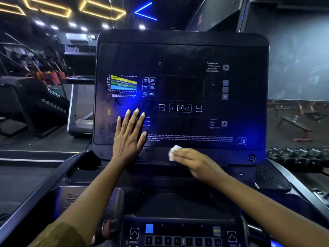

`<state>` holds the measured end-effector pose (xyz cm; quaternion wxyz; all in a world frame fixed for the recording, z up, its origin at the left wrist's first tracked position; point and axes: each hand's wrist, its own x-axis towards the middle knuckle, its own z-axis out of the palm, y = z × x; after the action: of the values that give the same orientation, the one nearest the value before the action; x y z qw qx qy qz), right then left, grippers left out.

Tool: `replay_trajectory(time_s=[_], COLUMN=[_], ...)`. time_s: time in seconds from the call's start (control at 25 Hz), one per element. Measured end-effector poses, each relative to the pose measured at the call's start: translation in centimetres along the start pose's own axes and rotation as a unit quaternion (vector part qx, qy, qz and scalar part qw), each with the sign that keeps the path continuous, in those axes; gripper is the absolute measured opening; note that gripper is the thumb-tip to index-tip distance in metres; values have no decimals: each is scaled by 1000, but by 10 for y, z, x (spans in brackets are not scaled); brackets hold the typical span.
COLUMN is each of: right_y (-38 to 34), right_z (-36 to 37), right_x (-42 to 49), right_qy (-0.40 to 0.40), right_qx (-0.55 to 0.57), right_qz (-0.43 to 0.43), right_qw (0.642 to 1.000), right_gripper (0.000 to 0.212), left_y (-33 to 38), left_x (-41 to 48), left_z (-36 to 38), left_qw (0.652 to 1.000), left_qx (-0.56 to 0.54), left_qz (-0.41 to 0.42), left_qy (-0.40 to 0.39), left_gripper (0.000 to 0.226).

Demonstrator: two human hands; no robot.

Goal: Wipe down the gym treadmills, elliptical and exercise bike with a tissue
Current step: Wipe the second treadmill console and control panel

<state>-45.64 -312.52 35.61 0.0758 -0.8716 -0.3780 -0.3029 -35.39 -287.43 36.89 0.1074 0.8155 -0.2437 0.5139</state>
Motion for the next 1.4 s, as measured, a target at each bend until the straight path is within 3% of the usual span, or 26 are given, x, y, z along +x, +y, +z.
replay_trajectory(time_s=[0.16,0.64,0.88,0.96,1.12,1.24,1.4], right_y=[-25,24,15,11,22,37,52], right_z=[32,-43,-53,-36,-8,-30,-66], right_x=[17,-102,-64,-28,-18,-51,-114], right_qy=[-23,27,123,100,-28,-40,-19], right_qx=[20,-76,-80,-77,-111,-124,-155], right_qz=[2,152,142,75,-35,-17,86], right_qw=[1000,985,979,989,993,991,984], right_gripper=[48,45,40,39,38,41,53], left_y=[29,80,80,79,78,78,78], left_x=[10,29,27,27,26,26,27], left_z=[6,30,29,29,30,30,30], left_qw=[999,999,999,999,999,999,999], left_qx=[-8,-17,-3,1,8,9,5], left_qz=[31,16,17,20,28,25,22], left_qy=[-8,-27,-27,-29,-26,-27,-28], left_gripper=[55,56,56,57,57,57,57])
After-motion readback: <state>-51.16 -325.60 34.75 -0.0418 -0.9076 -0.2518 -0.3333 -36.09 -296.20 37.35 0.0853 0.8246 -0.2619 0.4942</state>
